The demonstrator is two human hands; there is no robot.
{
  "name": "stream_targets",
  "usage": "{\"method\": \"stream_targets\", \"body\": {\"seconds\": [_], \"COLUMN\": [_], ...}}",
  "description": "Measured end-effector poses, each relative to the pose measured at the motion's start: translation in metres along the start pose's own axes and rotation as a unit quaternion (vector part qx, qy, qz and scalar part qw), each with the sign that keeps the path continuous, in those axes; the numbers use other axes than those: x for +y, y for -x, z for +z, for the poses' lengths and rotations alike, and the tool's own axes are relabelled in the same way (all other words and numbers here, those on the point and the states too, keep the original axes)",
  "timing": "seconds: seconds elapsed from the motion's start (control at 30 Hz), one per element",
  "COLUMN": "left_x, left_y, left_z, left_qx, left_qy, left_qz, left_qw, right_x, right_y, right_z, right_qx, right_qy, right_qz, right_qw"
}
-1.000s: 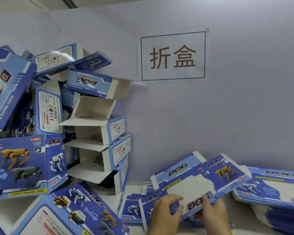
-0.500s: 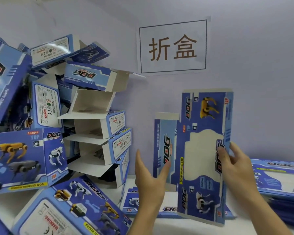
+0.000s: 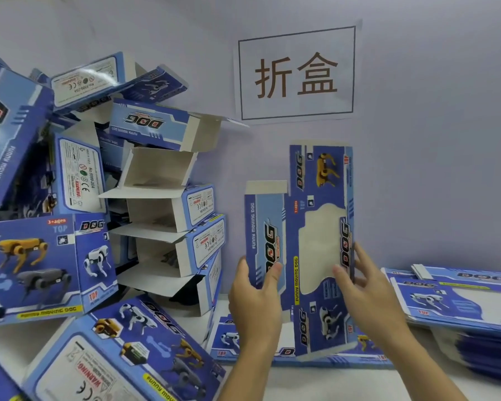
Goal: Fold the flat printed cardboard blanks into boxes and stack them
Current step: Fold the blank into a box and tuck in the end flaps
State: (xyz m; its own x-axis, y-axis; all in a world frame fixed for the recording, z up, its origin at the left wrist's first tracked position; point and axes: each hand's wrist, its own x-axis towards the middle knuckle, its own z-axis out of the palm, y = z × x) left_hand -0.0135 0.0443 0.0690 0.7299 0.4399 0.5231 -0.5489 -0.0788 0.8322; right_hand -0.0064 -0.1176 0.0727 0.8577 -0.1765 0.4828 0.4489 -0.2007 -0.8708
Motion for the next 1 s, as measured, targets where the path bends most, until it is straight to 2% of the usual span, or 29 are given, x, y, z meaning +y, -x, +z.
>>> {"method": "stream_targets", "body": {"seconds": [0.13, 0.2, 0.23, 0.3, 0.37, 0.43, 0.53, 0.6, 0.73, 0.8, 0.9, 0.93, 1.0], "left_x": [0.003, 0.002, 0.0, -0.004, -0.006, -0.008, -0.014, -0.018, -0.018, -0.012, -0.001, 0.001, 0.003], "left_y": [0.01, 0.016, 0.019, 0.025, 0.03, 0.031, 0.032, 0.033, 0.037, 0.038, 0.034, 0.031, 0.024], "left_z": [0.005, 0.007, 0.008, 0.012, 0.016, 0.018, 0.02, 0.021, 0.022, 0.02, 0.015, 0.013, 0.009], "left_qx": [0.007, 0.03, 0.03, -0.017, -0.092, -0.149, -0.224, -0.247, -0.233, -0.225, -0.148, -0.114, -0.058], "left_qy": [-0.046, -0.068, -0.085, -0.135, -0.191, -0.205, -0.213, -0.228, -0.23, -0.207, -0.171, -0.152, -0.11], "left_qz": [0.093, 0.15, 0.175, 0.202, 0.204, 0.199, 0.179, 0.165, 0.154, 0.142, 0.122, 0.106, 0.074], "left_qw": [0.995, 0.986, 0.981, 0.97, 0.956, 0.947, 0.934, 0.927, 0.932, 0.942, 0.966, 0.976, 0.99], "right_x": [-0.001, -0.011, -0.016, -0.026, -0.032, -0.033, -0.029, -0.027, -0.026, -0.028, -0.025, -0.023, -0.015], "right_y": [0.006, 0.01, 0.01, 0.012, 0.015, 0.015, 0.009, 0.005, 0.006, 0.006, 0.006, 0.006, 0.005], "right_z": [0.005, 0.006, 0.006, 0.002, -0.001, 0.002, 0.008, 0.008, 0.007, 0.005, 0.002, 0.001, 0.001], "right_qx": [-0.029, -0.058, -0.1, -0.225, -0.305, -0.281, -0.121, -0.063, -0.095, -0.147, -0.212, -0.205, -0.13], "right_qy": [0.043, -0.041, -0.115, -0.246, -0.291, -0.279, -0.233, -0.181, -0.119, -0.112, -0.127, -0.143, -0.149], "right_qz": [0.051, 0.06, 0.069, 0.088, 0.099, 0.105, 0.11, 0.103, 0.065, 0.038, 0.031, 0.038, 0.048], "right_qw": [0.997, 0.996, 0.986, 0.939, 0.902, 0.912, 0.959, 0.976, 0.986, 0.982, 0.969, 0.967, 0.979]}}
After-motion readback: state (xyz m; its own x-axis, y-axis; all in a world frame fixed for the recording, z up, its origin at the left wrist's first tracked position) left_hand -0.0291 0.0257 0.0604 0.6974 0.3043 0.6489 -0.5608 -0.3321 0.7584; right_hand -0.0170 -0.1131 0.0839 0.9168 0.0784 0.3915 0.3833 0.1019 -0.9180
